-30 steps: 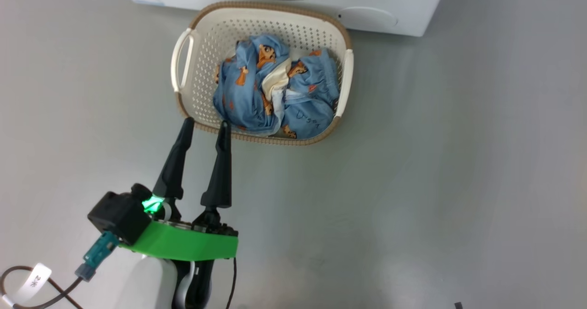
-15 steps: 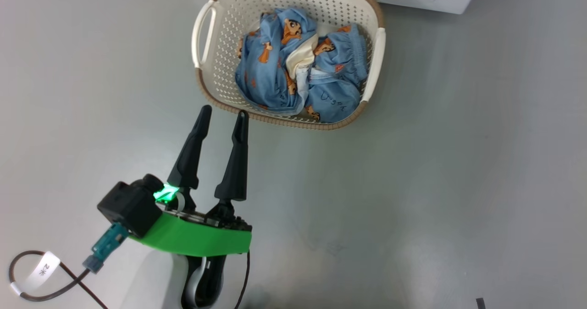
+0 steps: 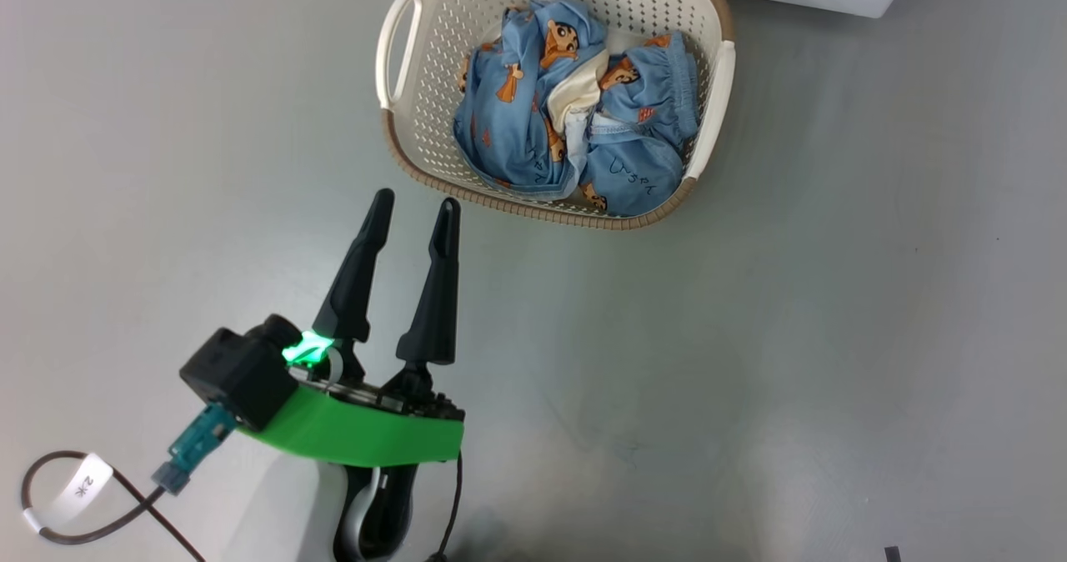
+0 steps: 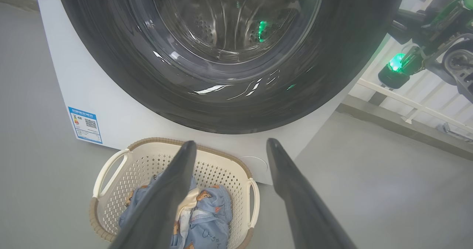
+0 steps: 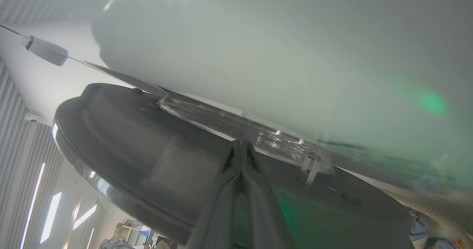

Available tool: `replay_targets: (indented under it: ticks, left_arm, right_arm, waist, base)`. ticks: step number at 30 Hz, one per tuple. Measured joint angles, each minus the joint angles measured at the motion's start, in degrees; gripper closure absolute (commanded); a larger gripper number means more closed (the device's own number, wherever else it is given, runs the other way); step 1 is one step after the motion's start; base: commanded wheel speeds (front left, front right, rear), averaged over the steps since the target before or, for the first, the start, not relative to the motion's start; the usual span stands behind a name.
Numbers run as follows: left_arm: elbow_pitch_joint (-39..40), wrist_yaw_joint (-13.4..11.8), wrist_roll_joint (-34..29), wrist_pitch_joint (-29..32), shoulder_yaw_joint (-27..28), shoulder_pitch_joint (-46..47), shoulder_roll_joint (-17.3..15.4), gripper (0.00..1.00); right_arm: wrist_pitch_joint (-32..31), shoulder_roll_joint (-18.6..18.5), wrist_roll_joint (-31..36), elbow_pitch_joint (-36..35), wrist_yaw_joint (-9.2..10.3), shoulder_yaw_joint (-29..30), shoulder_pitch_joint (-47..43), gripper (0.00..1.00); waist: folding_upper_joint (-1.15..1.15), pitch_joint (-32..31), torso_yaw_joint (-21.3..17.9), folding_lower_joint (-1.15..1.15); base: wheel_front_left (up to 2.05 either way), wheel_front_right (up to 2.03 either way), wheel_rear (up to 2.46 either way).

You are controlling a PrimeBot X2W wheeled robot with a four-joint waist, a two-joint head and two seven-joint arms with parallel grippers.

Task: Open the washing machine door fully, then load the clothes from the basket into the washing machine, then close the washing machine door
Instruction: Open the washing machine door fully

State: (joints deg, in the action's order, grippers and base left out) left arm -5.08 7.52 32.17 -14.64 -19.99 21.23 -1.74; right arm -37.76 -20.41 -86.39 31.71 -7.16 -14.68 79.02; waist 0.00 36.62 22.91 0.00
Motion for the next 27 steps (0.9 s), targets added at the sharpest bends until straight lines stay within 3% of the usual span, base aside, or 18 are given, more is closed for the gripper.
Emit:
replay_targets:
  ticks: [27]
  left_arm:
    - [-0.51,0.00,-2.63,0.00,1.70,-2.13,0.01,0.00]
  right_arm:
    - [-2.55,1.98,-2.94,-5.48,0.00,-4.60,-14.20,1.00]
  waist:
    - [0.00,-8.38,-2.20,-0.01]
  base:
    - [0.00,0.00,0.00]
